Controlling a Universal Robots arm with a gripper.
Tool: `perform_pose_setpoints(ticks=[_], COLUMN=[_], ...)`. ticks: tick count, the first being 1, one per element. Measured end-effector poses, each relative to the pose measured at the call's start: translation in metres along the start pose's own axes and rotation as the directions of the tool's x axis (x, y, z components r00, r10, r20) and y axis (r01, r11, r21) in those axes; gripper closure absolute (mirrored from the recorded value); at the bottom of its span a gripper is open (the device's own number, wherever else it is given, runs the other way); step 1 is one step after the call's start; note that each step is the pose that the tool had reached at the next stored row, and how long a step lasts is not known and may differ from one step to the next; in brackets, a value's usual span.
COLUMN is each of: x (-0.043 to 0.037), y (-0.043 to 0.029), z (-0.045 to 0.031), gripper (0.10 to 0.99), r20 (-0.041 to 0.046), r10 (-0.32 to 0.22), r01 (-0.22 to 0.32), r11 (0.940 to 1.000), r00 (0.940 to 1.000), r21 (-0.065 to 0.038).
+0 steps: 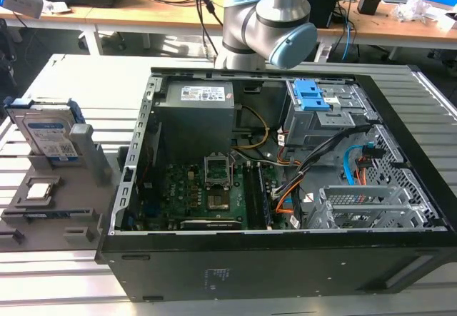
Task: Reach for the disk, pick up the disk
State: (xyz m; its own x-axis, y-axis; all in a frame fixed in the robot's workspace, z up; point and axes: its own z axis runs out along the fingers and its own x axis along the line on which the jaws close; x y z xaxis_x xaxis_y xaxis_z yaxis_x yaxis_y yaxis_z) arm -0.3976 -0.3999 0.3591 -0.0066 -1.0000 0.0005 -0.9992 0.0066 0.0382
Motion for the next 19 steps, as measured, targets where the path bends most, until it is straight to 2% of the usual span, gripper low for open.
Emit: perform_pose_setpoints(ticks=[5,7,9,19], x=[-0.0062,-0.0186,-0.024,-0.0253], y=[0.0,0.0002,0.0001,0.0], z=[0.0,0.0,0.0,0.0051], gripper=[0.486,0.486,0.486,0.486], r20=[0.0,-0.0003,-0.0006,-0.0017], r10=[0.0,0.0,0.0,0.0], r01=[0.0,0.0,0.0,0.0], r11=[1.0,1.0,1.0,1.0], r00=[1.0,1.0,1.0,1.0], r21=[0.0,0.0,0.0,0.0])
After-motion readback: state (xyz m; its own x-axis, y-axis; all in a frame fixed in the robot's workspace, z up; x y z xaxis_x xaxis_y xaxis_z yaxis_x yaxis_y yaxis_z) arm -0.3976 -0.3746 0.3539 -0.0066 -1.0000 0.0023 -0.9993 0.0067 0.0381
